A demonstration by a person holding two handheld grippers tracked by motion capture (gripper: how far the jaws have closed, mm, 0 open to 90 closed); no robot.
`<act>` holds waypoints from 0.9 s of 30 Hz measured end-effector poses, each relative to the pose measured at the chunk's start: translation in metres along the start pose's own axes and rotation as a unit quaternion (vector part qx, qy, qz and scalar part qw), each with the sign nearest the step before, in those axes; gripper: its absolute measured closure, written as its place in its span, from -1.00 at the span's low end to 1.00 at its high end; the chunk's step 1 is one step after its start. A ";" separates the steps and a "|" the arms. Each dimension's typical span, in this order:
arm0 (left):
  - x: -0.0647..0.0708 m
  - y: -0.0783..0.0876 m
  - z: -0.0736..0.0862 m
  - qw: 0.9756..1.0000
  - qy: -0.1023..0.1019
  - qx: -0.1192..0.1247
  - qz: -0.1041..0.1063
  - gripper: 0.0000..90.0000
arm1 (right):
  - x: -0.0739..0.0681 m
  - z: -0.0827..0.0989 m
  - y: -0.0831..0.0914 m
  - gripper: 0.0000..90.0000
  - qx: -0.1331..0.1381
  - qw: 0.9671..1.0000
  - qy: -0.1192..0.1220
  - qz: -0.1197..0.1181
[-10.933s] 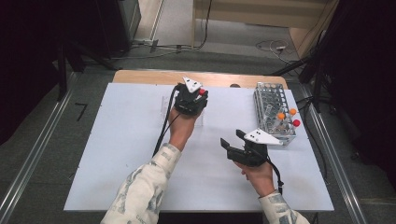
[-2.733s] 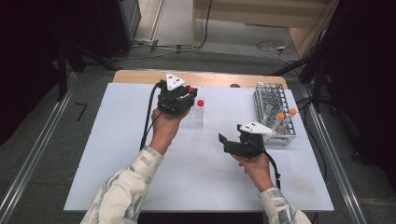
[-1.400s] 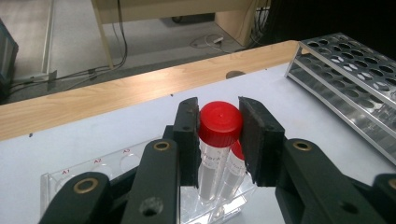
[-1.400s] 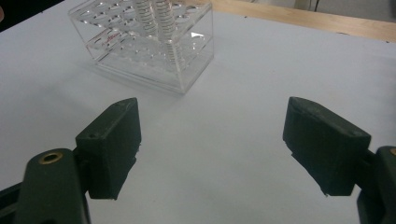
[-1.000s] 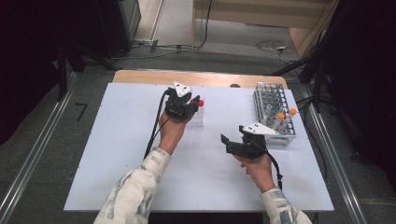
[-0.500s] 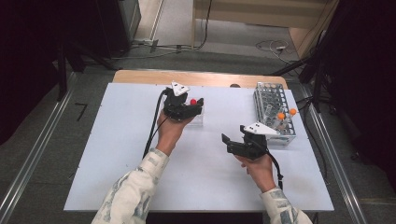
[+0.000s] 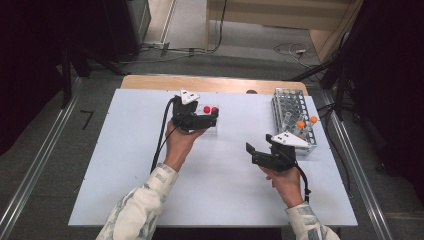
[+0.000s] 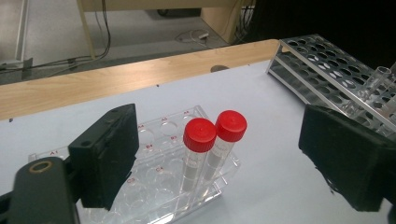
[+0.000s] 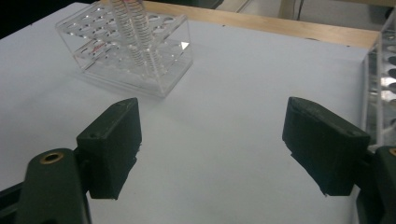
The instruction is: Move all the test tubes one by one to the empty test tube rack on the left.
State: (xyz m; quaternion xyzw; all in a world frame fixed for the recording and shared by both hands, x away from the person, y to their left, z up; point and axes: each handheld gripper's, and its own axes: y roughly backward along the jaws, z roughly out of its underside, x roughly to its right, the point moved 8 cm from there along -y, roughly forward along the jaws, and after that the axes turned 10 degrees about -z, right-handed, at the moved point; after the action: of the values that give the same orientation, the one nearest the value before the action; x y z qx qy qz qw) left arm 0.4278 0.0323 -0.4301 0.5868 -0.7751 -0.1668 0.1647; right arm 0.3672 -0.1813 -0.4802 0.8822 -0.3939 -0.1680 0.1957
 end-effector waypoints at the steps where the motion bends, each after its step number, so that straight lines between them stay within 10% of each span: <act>1: 0.000 0.000 0.001 1.000 -0.001 0.000 0.004 -0.76 | 0.003 0.000 0.003 -0.60 0.002 1.000 -0.001 0.004; 27: 0.003 0.009 0.006 1.000 -0.003 0.009 0.004 -0.80 | 0.084 0.003 0.057 -0.57 0.036 0.993 -0.057 0.099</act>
State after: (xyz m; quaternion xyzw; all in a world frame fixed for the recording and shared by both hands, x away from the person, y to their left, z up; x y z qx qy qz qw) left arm 0.4170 0.0318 -0.4311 0.5845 -0.7795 -0.1614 0.1574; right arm 0.3832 -0.2810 -0.4677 0.8346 -0.4952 -0.1835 0.1567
